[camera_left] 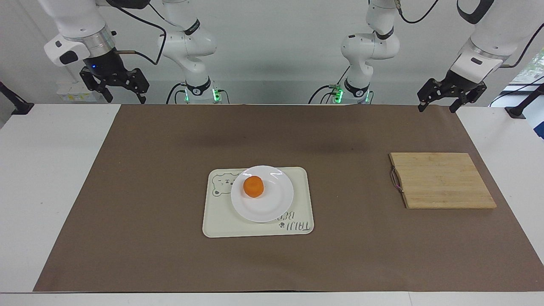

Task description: Place orange and plate with both arms

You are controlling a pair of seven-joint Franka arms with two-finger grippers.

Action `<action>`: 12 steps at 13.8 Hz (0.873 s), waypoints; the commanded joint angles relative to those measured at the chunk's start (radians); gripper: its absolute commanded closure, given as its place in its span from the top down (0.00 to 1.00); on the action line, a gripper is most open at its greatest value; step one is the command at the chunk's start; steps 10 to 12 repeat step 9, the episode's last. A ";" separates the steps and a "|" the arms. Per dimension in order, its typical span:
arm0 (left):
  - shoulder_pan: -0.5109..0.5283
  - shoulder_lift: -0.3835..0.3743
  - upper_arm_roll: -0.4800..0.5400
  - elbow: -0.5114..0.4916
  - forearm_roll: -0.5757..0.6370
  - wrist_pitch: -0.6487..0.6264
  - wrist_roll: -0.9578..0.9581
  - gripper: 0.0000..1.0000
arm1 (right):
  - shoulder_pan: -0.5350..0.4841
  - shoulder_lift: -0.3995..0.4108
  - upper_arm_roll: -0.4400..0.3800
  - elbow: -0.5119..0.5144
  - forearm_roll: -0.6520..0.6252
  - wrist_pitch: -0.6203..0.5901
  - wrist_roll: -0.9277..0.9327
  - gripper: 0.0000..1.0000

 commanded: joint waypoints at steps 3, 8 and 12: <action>-0.002 0.008 0.003 0.022 0.005 -0.024 -0.009 1.00 | -0.004 0.029 0.004 0.054 0.016 -0.060 0.013 1.00; -0.002 0.009 0.003 0.022 0.005 -0.024 -0.009 1.00 | -0.003 0.012 0.004 0.027 0.020 -0.023 0.013 1.00; 0.000 0.006 0.004 0.027 0.013 -0.023 -0.009 1.00 | -0.003 0.006 0.004 0.019 0.019 -0.023 0.010 1.00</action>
